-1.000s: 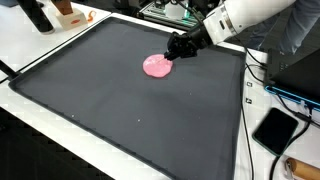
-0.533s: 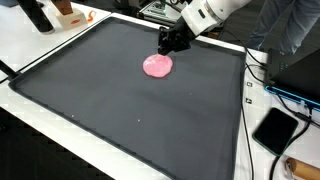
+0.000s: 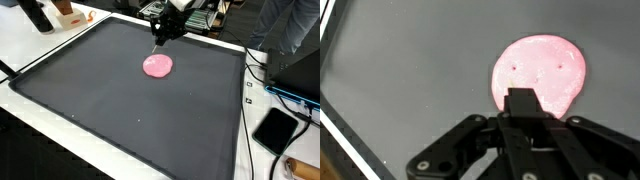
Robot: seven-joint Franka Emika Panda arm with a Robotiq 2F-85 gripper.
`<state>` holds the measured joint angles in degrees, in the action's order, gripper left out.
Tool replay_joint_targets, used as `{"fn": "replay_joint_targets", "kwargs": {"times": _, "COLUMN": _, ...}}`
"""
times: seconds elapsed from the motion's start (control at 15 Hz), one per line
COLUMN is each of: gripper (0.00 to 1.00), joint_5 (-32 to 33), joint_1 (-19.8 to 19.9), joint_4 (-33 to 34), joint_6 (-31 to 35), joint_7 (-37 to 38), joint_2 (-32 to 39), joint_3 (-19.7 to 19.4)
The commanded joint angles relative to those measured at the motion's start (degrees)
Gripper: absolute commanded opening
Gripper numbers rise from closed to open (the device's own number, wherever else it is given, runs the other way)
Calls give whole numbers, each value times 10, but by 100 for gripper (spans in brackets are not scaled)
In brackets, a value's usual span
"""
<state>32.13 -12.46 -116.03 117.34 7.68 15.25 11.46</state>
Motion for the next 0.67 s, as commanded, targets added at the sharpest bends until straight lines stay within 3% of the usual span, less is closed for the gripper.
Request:
{"fn": "replay_joint_targets", "kwargs": {"times": 0.0, "gripper": 3, "joint_5": -60, "joint_1": 17, "joint_4": -54, "joint_6": 48, "joint_7": -56, "joint_2": -63, "joint_3": -7}}
{"fn": "replay_joint_targets", "kwargs": {"times": 0.6, "gripper": 3, "joint_5": -180, "joint_1": 38, "joint_4": -93, "joint_6": 69, "joint_7": -168, "joint_2": -158, "joint_3": -19}}
